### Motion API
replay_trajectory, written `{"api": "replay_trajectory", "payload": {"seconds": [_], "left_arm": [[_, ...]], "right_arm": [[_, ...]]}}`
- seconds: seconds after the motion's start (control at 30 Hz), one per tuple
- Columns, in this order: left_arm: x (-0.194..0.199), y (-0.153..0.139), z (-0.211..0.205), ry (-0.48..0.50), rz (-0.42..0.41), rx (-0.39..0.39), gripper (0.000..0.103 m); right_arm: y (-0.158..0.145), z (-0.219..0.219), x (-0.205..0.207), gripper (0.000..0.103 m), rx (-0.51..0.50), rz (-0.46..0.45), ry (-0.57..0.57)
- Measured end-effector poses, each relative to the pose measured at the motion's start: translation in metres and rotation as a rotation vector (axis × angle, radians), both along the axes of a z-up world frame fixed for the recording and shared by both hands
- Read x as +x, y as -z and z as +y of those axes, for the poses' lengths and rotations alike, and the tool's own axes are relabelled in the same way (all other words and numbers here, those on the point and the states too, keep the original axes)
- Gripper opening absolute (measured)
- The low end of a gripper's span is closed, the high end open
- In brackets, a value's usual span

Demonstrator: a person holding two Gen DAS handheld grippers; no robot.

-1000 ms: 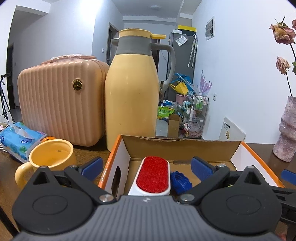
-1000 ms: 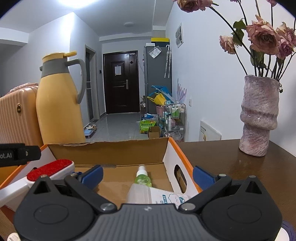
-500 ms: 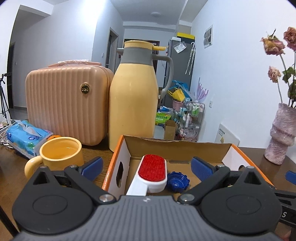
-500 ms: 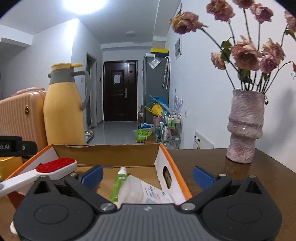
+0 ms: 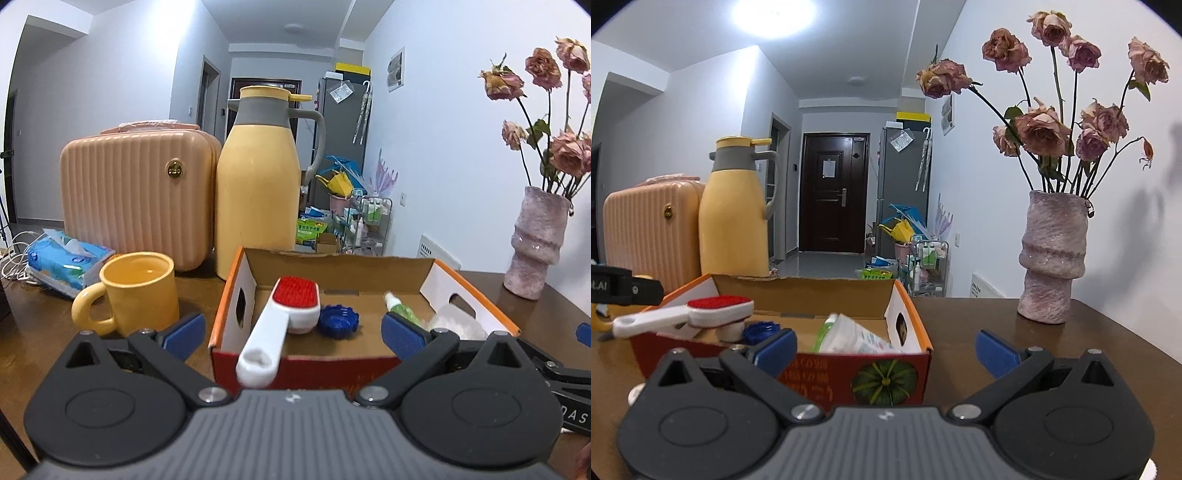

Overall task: Organize rigid objects
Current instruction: 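Withdraw both tools from the box back over the table, then lower the right tool onto the white nasal spray bottle and close it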

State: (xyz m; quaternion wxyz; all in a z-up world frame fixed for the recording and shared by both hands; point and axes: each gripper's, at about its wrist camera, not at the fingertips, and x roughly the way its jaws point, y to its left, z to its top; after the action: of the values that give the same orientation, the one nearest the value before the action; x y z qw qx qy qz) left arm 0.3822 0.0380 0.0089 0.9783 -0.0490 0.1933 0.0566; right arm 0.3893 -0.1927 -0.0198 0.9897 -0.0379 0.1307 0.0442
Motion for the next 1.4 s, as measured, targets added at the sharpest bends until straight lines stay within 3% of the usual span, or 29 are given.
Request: {"api": "replay_trajectory", "payload": {"seconds": [0.43, 0.77, 1.23, 1.4], "left_arm": [[-0.047, 0.011, -0.003, 0.011, 0.040, 0.010, 0.103], [-0.076, 0.021, -0.011, 0.048, 0.086, 0.020, 0.103], [-0.076, 0.032, -0.015, 0.063, 0.131, 0.014, 0.103], [-0.076, 0.034, -0.017, 0.067, 0.132, 0.018, 0.103]], "right_arm": [[0.008, -0.009, -0.059, 0.103, -0.030, 0.006, -0.016], [0.010, -0.024, -0.095, 0.103, -0.037, 0.023, 0.045], [0.015, -0.072, -0.101, 0.103, -0.005, 0.080, 0.155], [0.020, -0.090, -0.087, 0.103, 0.005, 0.147, 0.194]]}}
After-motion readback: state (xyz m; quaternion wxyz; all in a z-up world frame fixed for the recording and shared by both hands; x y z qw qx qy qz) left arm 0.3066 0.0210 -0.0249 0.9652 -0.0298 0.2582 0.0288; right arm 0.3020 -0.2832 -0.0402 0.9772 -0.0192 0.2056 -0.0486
